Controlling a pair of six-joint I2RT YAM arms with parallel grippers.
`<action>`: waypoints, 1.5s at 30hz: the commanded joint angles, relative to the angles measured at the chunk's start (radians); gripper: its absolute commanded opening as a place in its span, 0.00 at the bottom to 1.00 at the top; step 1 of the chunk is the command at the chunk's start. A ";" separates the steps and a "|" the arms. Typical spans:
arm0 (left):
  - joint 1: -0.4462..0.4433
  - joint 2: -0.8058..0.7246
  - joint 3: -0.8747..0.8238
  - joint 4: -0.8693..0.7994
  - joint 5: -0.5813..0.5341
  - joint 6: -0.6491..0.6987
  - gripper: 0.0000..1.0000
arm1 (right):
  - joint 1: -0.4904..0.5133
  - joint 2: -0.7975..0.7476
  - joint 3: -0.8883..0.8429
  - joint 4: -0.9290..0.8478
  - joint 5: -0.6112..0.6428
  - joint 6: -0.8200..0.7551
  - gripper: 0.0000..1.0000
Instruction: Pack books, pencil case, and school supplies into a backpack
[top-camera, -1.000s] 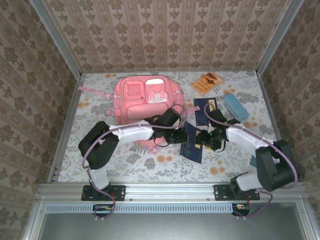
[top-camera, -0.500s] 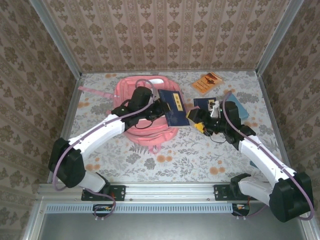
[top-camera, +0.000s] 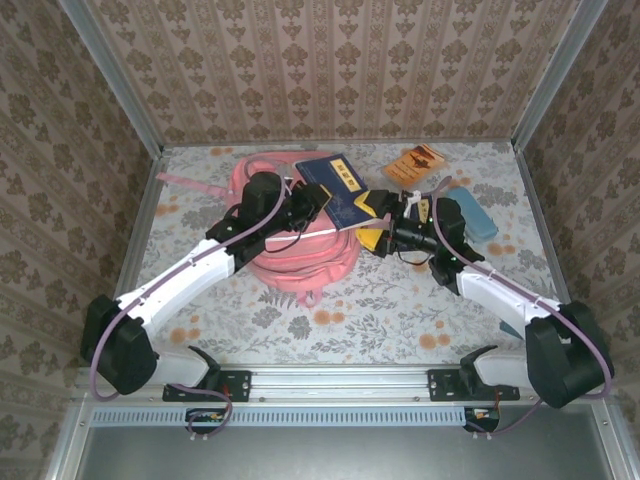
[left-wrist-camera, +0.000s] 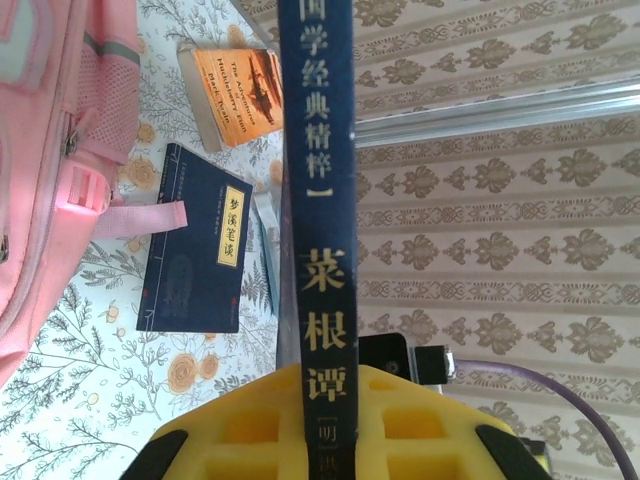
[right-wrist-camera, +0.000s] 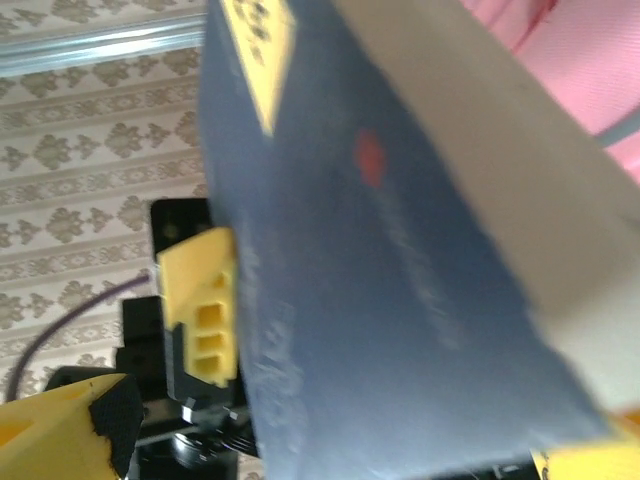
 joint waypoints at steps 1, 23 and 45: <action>0.003 -0.046 -0.021 0.103 -0.044 -0.085 0.02 | 0.013 0.023 0.039 0.139 0.066 0.104 0.96; -0.013 -0.036 -0.014 -0.142 -0.125 -0.026 0.47 | 0.007 0.037 0.086 -0.104 0.096 -0.081 0.07; 0.087 0.098 0.201 -0.716 -0.150 1.149 1.00 | -0.031 -0.248 0.275 -1.090 0.452 -0.754 0.06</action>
